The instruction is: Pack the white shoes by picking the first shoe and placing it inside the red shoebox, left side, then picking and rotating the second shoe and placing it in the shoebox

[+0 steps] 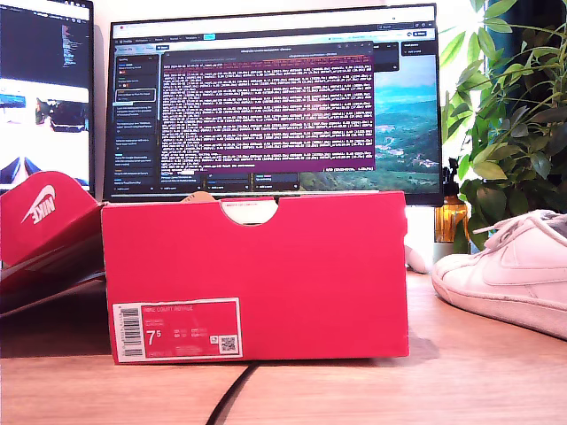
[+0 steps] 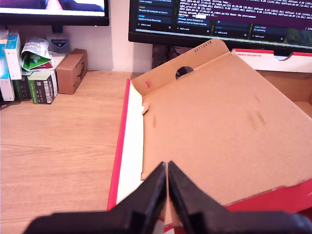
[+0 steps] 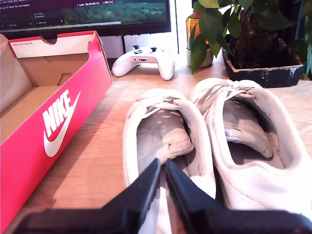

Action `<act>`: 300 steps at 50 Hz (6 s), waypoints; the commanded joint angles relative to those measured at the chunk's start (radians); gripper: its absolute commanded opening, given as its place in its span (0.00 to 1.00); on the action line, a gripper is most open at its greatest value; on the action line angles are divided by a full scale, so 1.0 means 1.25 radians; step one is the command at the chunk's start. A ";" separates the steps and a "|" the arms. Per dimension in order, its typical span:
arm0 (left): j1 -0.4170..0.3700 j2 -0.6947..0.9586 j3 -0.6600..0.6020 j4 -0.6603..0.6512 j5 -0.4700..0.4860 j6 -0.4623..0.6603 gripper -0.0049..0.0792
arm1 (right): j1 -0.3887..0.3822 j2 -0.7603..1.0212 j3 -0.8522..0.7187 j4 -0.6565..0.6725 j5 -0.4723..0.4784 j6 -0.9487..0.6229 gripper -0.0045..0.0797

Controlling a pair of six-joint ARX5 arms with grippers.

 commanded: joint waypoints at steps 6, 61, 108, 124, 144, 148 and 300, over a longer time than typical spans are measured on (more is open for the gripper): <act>-0.002 -0.007 -0.025 -0.016 0.001 0.000 0.04 | 0.005 -0.005 -0.017 0.006 0.000 0.001 0.04; -0.002 -0.007 -0.024 0.164 0.034 -0.130 0.04 | 0.004 -0.005 -0.017 0.125 -0.023 0.046 0.04; -0.005 -0.006 0.022 0.299 0.177 -0.179 0.04 | 0.003 -0.005 -0.017 0.390 -0.126 0.449 0.04; -0.067 0.107 0.269 -0.049 0.169 0.089 0.04 | 0.003 0.023 0.053 0.261 -0.173 0.394 0.04; -0.276 0.406 0.393 -0.212 0.111 0.511 0.04 | 0.003 0.303 0.265 0.060 -0.205 0.247 0.04; -0.348 0.466 0.393 -0.211 0.049 0.550 0.04 | 0.003 0.378 0.325 0.002 -0.211 0.205 0.04; -0.606 0.841 0.393 0.016 -0.302 0.593 0.04 | 0.365 1.254 1.163 -0.218 -0.204 0.414 0.04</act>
